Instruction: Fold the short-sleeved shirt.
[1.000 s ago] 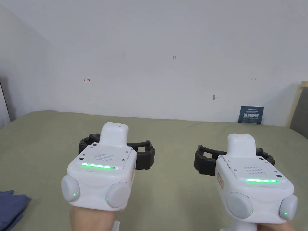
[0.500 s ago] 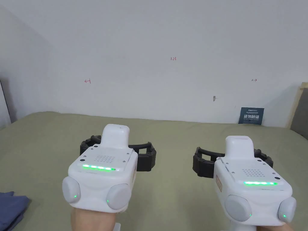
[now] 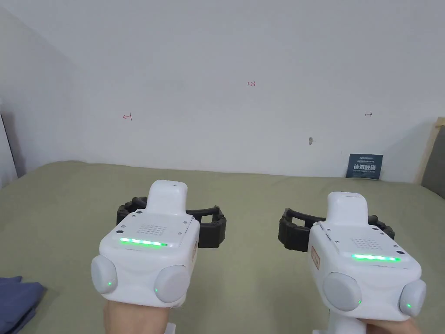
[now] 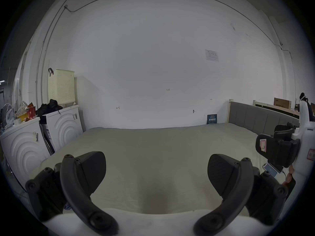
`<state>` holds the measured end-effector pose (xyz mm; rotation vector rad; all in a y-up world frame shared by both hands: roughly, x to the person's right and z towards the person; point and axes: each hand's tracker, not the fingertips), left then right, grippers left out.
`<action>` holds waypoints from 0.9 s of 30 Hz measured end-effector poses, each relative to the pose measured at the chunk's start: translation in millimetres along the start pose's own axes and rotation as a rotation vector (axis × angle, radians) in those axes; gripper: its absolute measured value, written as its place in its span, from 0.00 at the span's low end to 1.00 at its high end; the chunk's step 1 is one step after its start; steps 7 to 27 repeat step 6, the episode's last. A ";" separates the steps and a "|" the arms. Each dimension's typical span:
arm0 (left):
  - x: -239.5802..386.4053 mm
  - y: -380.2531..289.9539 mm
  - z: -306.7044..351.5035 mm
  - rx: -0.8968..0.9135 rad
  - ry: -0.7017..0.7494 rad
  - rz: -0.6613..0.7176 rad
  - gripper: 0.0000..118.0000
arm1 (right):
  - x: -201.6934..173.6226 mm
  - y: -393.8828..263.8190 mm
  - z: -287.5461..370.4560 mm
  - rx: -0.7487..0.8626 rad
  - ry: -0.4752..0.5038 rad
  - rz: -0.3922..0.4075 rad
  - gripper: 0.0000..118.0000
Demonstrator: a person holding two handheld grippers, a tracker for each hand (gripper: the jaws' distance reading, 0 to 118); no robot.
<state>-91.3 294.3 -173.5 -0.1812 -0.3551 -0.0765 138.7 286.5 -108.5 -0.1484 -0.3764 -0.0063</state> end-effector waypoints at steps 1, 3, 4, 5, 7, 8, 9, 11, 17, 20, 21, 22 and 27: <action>0.1 0.0 -0.1 0.000 0.001 -0.004 1.00 | -1.4 -1.3 0.3 0.017 -0.009 0.027 1.00; -0.7 0.0 0.3 0.001 0.001 -0.004 1.00 | -4.6 -4.0 3.2 0.045 -0.034 0.060 1.00; -0.9 0.2 0.2 0.000 0.001 -0.004 1.00 | -5.2 -4.7 4.3 0.047 -0.035 0.067 1.00; -1.1 0.3 0.0 0.002 0.004 -0.005 1.00 | -4.8 -5.7 5.6 0.048 -0.026 0.066 1.00; -1.3 0.3 -0.6 0.005 0.007 -0.007 1.00 | -4.2 -5.7 5.5 0.043 -0.018 0.069 1.00; -1.3 0.3 -0.6 0.005 0.007 -0.007 1.00 | -4.2 -5.7 5.5 0.043 -0.018 0.069 1.00; -1.3 0.3 -0.6 0.005 0.007 -0.007 1.00 | -4.2 -5.7 5.5 0.043 -0.018 0.069 1.00; -1.3 0.3 -0.6 0.005 0.007 -0.007 1.00 | -4.2 -5.7 5.5 0.043 -0.018 0.069 1.00; -1.3 0.3 -0.6 0.005 0.007 -0.007 1.00 | -4.2 -5.7 5.5 0.043 -0.018 0.069 1.00; -1.3 0.3 -0.6 0.005 0.007 -0.007 1.00 | -4.2 -5.7 5.5 0.043 -0.018 0.069 1.00; -1.3 0.3 -0.6 0.005 0.007 -0.007 1.00 | -4.2 -5.7 5.5 0.043 -0.018 0.069 1.00; -1.3 0.3 -0.6 0.005 0.007 -0.007 1.00 | -4.2 -5.7 5.5 0.043 -0.018 0.069 1.00; -1.3 0.3 -0.6 0.005 0.007 -0.007 1.00 | -4.2 -5.7 5.5 0.043 -0.018 0.069 1.00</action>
